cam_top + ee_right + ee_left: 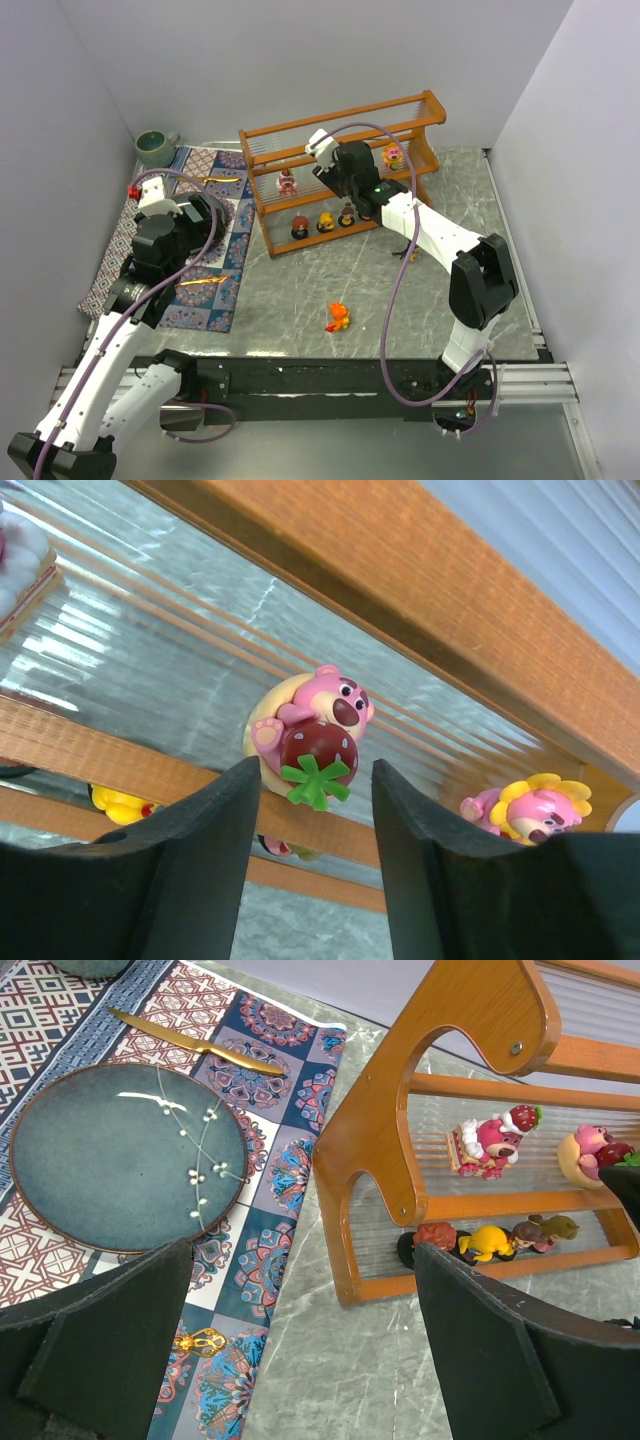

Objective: Place and organize the plastic toys onto the shelf

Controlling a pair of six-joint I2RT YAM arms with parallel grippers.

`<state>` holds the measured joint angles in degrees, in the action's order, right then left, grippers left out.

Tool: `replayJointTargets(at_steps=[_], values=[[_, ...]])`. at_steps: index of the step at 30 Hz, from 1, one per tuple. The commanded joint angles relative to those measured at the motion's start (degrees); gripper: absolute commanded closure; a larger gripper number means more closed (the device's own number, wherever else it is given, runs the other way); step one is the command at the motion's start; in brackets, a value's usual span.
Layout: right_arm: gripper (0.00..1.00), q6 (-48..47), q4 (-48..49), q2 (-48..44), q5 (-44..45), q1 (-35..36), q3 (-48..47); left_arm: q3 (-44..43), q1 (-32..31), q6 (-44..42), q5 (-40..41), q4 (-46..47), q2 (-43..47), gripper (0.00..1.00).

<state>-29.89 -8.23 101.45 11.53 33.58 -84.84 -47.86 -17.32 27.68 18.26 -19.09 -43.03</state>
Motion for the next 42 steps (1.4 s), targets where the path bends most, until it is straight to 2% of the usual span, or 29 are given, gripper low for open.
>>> replayJointTargets(at_steps=[1, 5, 11, 17, 21, 23, 26, 31, 33, 35, 36, 38, 39, 42], values=[[0.40, 1.8, 1.7, -3.4, -0.3, -0.4, -0.6, 0.3, 0.3, -0.8, -0.7, 2.8, 0.5, 0.03], [0.27, 5.4, 1.9, -8.0, -1.3, -0.4, 1.8, 0.5, 0.3, -0.8, -0.9, 3.1, 1.1, 0.03], [0.14, 15.1, -1.0, -16.5, -5.5, -0.3, 7.3, 0.8, 0.3, -0.7, -1.8, 3.4, 2.3, 0.03], [0.12, 25.4, -1.9, -26.0, -9.8, -0.2, 18.6, 1.1, 0.3, -0.8, -4.3, 4.2, 3.7, 0.03], [0.12, 29.8, 0.9, -34.3, -11.4, 0.7, 32.2, 1.4, 0.3, -1.0, -5.8, 4.8, 4.9, 0.03], [0.12, 35.0, 0.5, -38.3, -12.9, 0.8, 35.8, 1.4, 0.3, -1.1, -6.6, 4.9, 4.9, 0.03], [0.12, 40.3, 0.4, -43.5, -13.2, 1.0, 42.4, 1.5, 0.3, -0.4, -9.2, 4.9, 4.5, 0.03], [0.10, 49.4, 1.4, -52.6, -9.8, 0.7, 52.6, -0.9, -1.2, 4.1, -17.8, -0.7, -0.1, 0.03], [0.08, 52.5, 0.5, -54.6, -6.2, 0.6, 54.9, -1.8, -5.5, 5.5, -17.1, -2.5, -2.0, 0.03], [0.06, 54.9, 0.1, -55.7, -2.6, 0.3, 56.4, -3.2, -10.3, 7.2, -11.9, -6.1, -3.8, 0.03], [0.06, 55.5, 0.0, -56.3, -1.8, 0.1, 57.4, -3.6, -16.0, 8.1, -9.3, -7.2, -5.8, 0.03], [0.03, 56.8, -0.1, -56.4, -0.6, -1.1, 58.3, -4.4, -21.5, 11.1, -3.8, -9.1, -8.0, 0.03], [0.02, 57.1, -0.1, -55.9, -0.7, -1.7, 58.8, -4.6, -26.1, 12.2, -3.0, -9.6, -10.4, 0.03], [0.00, 59.1, 0.8, -55.4, -1.7, -4.5, 60.5, -6.3, -33.6, 16.2, 0.9, -11.1, -16.0, 0.03]])
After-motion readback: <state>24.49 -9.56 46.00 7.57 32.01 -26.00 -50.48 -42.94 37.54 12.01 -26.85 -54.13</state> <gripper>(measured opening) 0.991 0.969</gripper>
